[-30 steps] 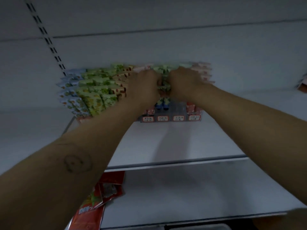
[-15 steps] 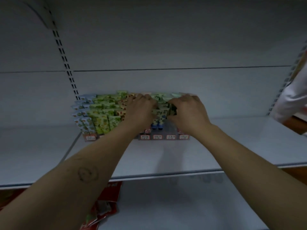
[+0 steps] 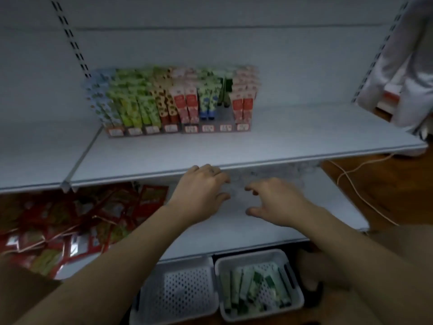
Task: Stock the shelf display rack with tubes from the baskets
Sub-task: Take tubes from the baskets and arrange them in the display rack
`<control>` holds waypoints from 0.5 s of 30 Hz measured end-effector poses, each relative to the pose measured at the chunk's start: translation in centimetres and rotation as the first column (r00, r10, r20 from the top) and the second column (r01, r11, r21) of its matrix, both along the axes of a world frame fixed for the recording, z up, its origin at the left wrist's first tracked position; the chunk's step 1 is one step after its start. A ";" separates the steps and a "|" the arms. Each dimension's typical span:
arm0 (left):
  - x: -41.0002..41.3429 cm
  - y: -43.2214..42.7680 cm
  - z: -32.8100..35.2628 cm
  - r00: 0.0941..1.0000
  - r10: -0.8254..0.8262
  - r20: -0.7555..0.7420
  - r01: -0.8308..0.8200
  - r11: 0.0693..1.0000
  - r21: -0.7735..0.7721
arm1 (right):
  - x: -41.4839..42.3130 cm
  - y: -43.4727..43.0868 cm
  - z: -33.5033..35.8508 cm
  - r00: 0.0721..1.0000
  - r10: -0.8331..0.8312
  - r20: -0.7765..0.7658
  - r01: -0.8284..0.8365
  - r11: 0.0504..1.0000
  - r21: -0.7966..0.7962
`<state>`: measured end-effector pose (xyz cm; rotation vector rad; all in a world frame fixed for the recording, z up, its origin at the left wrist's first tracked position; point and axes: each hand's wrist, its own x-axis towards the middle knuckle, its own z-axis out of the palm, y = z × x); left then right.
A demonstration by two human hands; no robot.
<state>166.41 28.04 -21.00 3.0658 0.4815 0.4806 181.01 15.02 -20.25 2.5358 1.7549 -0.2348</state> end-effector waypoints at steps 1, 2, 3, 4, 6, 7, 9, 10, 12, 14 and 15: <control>-0.1 -0.8 -1.5 0.999 0.013 -0.046 -0.015 0.999 -0.049 | 0.0 -0.4 -1.4 1.000 0.009 -0.023 -0.011 0.997 -0.082; -0.1 -1.5 -3.2 0.995 0.027 -0.101 -0.037 0.994 -0.100 | 0.0 -0.9 -2.8 0.999 0.014 -0.049 -0.021 0.989 -0.148; 0.0 -1.9 -4.9 0.987 0.040 -0.156 -0.063 0.987 -0.149 | 0.2 -1.2 -4.2 0.997 0.010 -0.073 -0.025 0.980 -0.199; 0.2 -2.4 -6.6 0.976 0.049 -0.210 -0.091 0.976 -0.196 | 0.4 -1.6 -5.7 0.996 0.006 -0.088 -0.028 0.968 -0.250; 0.5 -3.0 -10.0 0.951 0.056 -0.305 -0.141 0.954 -0.265 | 0.9 -2.3 -8.4 0.994 -0.010 -0.112 -0.031 0.932 -0.361; 0.7 -3.3 -11.6 0.937 0.052 -0.346 -0.158 0.945 -0.286 | 1.3 -2.6 -9.7 0.991 -0.032 -0.128 -0.025 0.908 -0.418; 0.8 -3.8 -14.9 0.907 0.032 -0.419 -0.184 0.927 -0.328 | 2.0 -3.0 -12.1 0.985 -0.080 -0.150 -0.008 0.860 -0.511; 0.8 -4.1 -16.3 0.890 0.021 -0.455 -0.202 0.913 -0.354 | 2.4 -3.2 -13.3 0.983 -0.106 -0.152 0.006 0.839 -0.544; 0.7 -4.6 -19.1 0.857 0.006 -0.515 -0.246 0.884 -0.399 | 2.9 -3.6 -15.7 0.966 -0.188 -0.179 0.050 0.813 -0.581; 0.4 -4.7 -21.5 0.828 -0.001 -0.561 -0.298 0.845 -0.443 | 2.9 -4.1 -18.1 0.919 -0.293 -0.262 0.064 0.770 -0.635; 0.3 -4.7 -22.4 0.814 -0.005 -0.580 -0.323 0.826 -0.462 | 2.7 -4.4 -19.3 0.899 -0.326 -0.291 0.052 0.741 -0.669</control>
